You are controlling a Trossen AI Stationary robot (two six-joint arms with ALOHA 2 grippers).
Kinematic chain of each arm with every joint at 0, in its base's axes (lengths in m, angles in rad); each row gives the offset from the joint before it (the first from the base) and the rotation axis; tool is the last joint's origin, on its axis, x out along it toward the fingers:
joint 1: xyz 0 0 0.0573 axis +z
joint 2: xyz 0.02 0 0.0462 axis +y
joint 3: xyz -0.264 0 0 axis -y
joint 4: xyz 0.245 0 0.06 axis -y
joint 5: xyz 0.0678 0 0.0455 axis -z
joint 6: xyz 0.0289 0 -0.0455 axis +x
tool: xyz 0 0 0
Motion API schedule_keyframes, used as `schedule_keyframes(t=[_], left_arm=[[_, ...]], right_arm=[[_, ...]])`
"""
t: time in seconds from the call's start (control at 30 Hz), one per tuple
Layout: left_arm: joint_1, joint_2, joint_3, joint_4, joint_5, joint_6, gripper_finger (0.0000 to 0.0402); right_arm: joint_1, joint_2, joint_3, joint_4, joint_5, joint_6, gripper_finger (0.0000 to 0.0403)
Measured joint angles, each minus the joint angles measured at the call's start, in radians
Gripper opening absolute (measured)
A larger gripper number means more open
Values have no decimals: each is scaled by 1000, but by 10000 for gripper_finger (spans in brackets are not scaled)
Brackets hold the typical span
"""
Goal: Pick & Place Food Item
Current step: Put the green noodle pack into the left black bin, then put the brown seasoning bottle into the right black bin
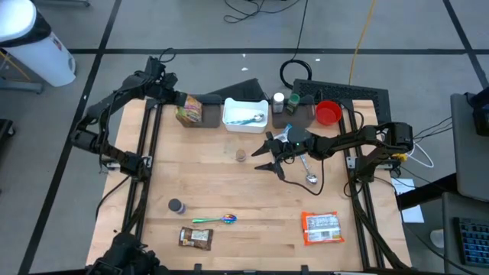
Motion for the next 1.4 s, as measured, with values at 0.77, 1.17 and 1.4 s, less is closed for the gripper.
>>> schedule_keyframes(t=[0.77,1.17,1.4], left_arm=[[0,1,0,83,-9,-43,6],[1,0,94,-21,-9,-6,56],[1,0,95,-44,-11,-16,118]], right_arm=[[0,0,0,-5,0,-2,249],[0,0,0,-34,0,-8,249],[0,0,0,-34,0,-8,249]])
